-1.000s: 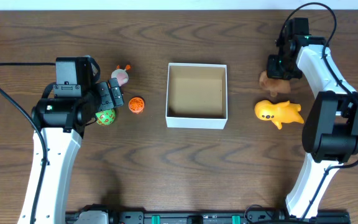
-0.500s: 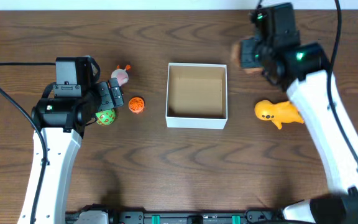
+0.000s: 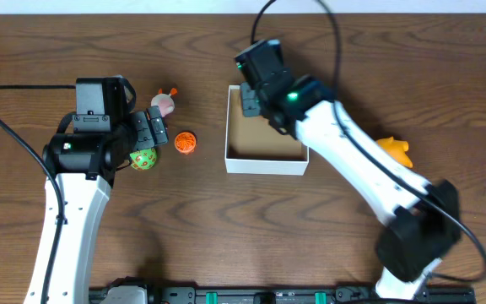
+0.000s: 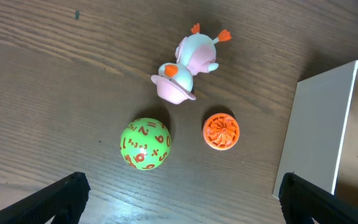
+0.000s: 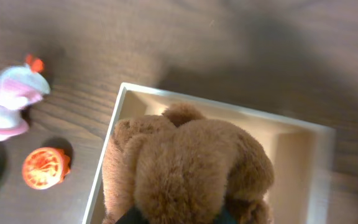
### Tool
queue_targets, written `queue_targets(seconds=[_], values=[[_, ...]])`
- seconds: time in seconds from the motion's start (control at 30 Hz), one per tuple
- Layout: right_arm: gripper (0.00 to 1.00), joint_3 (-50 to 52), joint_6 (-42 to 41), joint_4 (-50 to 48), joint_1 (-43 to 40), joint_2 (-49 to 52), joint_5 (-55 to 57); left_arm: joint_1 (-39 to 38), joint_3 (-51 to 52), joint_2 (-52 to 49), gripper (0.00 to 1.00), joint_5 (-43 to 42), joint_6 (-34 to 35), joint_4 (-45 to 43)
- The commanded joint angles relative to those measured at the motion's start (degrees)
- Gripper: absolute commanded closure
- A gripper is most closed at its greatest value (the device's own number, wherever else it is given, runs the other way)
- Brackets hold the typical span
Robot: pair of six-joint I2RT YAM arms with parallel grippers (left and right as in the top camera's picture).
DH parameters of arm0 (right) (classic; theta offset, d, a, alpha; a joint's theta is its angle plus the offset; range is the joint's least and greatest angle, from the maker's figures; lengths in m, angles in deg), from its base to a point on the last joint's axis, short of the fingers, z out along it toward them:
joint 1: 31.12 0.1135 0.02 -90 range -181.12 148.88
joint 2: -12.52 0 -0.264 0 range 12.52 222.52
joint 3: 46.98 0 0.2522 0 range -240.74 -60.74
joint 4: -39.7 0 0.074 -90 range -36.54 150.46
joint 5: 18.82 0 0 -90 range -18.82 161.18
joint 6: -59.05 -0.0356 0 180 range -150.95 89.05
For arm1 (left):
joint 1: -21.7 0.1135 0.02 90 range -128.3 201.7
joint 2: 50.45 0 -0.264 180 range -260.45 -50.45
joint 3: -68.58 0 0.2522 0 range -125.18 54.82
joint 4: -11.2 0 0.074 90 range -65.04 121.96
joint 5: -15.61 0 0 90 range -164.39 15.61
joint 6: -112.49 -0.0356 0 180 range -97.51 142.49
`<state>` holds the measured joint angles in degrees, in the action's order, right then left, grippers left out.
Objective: Pack container
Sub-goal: 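Carry the brown bear left and release it into the white box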
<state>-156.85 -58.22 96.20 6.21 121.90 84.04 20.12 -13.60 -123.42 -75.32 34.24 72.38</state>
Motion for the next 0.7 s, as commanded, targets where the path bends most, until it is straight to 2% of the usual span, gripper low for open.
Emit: queue_targets(seconds=[0.0, 0.17, 0.23, 0.3, 0.4, 0.43, 0.67], values=[[0.99, 0.24, -3.93, -1.64, 0.79, 3.48, 0.31, 0.28, -1.22, -0.02, 0.02, 0.09, -0.76, 0.13], [0.98, 0.24, -7.85, -2.03, 0.09, 6.93, -0.26, 0.28, -1.22, -0.02, 0.02, 0.09, -0.76, 0.11], [0.92, 0.24, -7.82, -2.19, 0.09, 7.76, -0.24, 0.28, -1.22, -0.02, 0.02, 0.09, -0.76, 0.11], [0.77, 0.26, -7.82, -2.03, 0.09, 8.24, -0.26, 0.28, -1.22, -0.02, 0.02, 0.09, -0.76, 0.11], [0.43, 0.26, -7.39, -2.25, 0.26, 8.72, -0.24, 0.28, -1.22, -0.02, 0.02, 0.09, -0.76, 0.11], [0.38, 0.26, -7.34, -2.29, 0.24, 8.72, -0.22, 0.28, -1.22, -0.02, 0.02, 0.09, -0.76, 0.13], [0.33, 0.24, -3.65, -4.13, 0.07, 8.70, -0.22, 0.28, -1.22, -0.02, 0.02, 0.09, -0.76, 0.11]])
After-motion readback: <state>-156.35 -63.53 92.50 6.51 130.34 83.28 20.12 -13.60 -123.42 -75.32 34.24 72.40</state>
